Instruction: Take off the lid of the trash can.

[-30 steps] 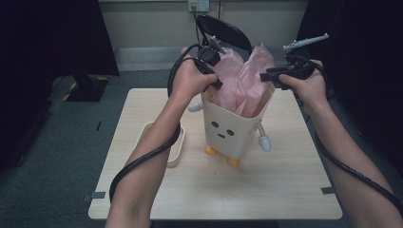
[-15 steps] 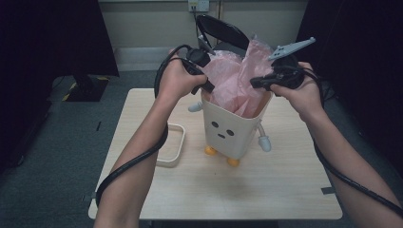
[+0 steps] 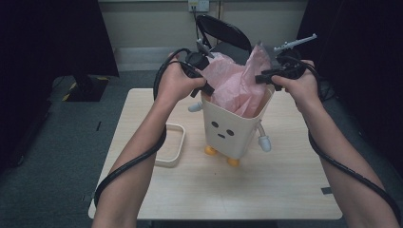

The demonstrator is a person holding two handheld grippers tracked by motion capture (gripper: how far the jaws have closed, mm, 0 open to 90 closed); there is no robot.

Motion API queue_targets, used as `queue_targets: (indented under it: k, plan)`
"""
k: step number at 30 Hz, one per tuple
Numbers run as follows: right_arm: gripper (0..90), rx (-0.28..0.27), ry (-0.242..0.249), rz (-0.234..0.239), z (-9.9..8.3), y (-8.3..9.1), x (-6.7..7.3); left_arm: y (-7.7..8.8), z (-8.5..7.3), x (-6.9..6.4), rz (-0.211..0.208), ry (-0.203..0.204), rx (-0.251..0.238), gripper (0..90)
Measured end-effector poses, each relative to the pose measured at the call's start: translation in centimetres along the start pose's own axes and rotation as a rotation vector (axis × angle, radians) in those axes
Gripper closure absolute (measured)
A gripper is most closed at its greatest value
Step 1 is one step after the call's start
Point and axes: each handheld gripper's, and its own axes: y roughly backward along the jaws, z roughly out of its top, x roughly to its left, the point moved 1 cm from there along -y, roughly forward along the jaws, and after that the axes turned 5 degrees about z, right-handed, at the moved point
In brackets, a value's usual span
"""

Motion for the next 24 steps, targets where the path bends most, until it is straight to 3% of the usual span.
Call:
queue_targets:
  k: [2, 3, 4, 6, 7, 10, 11, 12, 13, 14, 15, 16, 17, 19, 20, 22, 24]
  plan:
    - [77.6, -0.001, 0.011, 0.020, 0.0, 0.0, 0.3, -0.1, 0.0, -0.1, 0.002, -0.003, -0.005, 90.0]
    - [77.6, -0.001, 0.011, 0.020, 0.0, 0.0, 0.3, -0.1, 0.0, -0.1, 0.002, -0.003, -0.005, 90.0]
    - [83.3, -0.020, 0.049, 0.010, 0.3, 0.3, 0.6, 0.0, 0.0, -0.1, 0.003, -0.003, -0.007, 90.0]
    - [84.9, -0.038, 0.067, -0.004, 0.4, 0.6, 0.9, 0.0, 0.0, -0.1, 0.008, -0.001, -0.013, 90.0]
    - [87.3, -0.084, 0.125, -0.031, 0.8, 1.3, 1.6, 0.2, -0.1, -0.2, 0.007, 0.003, -0.018, 90.0]
    - [89.1, -0.113, 0.205, -0.003, 0.9, 2.4, 3.2, 0.5, -0.2, -0.2, 0.010, 0.007, -0.036, 85.2]
    - [89.1, -0.113, 0.205, -0.003, 0.9, 2.4, 3.2, 0.8, -0.2, -0.2, 0.004, 0.015, -0.060, 85.2]
    - [89.3, -0.089, 0.293, 0.017, 0.7, 2.8, 4.6, 1.4, -0.2, -0.3, -0.015, 0.054, -0.105, 70.4]
    - [89.3, -0.089, 0.293, 0.017, 0.7, 2.8, 4.6, 1.4, -0.2, -0.3, -0.015, 0.054, -0.105, 62.4]
    - [89.3, -0.061, 0.359, 0.040, 0.2, 2.7, 6.1, 2.0, -0.1, -0.6, 0.009, 0.058, -0.145, 51.5]
    - [89.3, -0.052, 0.383, 0.042, 0.0, 2.6, 6.6, 2.0, -0.1, -0.6, 0.009, 0.058, -0.145, 45.3]
    - [89.3, -0.052, 0.383, 0.042, 0.0, 2.6, 6.6, 2.3, 0.2, -0.9, 0.039, 0.022, -0.189, 45.3]
    - [89.3, -0.018, 0.440, 0.040, -0.4, 2.2, 7.6, 2.5, 0.5, -1.4, 0.029, 0.005, -0.216, 41.4]
    - [89.3, -0.008, 0.460, 0.070, -0.7, 1.6, 8.1, 2.3, 0.7, -1.8, 0.038, -0.050, -0.222, 35.1]
    - [89.3, 0.001, 0.468, 0.069, -0.8, 1.4, 8.3, 2.3, 0.7, -1.8, 0.038, -0.050, -0.222, 34.9]
    - [89.3, 0.021, 0.483, 0.078, -1.0, 0.9, 8.6, 1.7, 1.1, -2.4, 0.039, -0.102, -0.224, 35.5]
    - [89.3, 0.019, 0.482, 0.086, -1.1, 0.6, 8.6, 1.5, 1.2, -2.5, 0.029, -0.116, -0.218, 43.8]
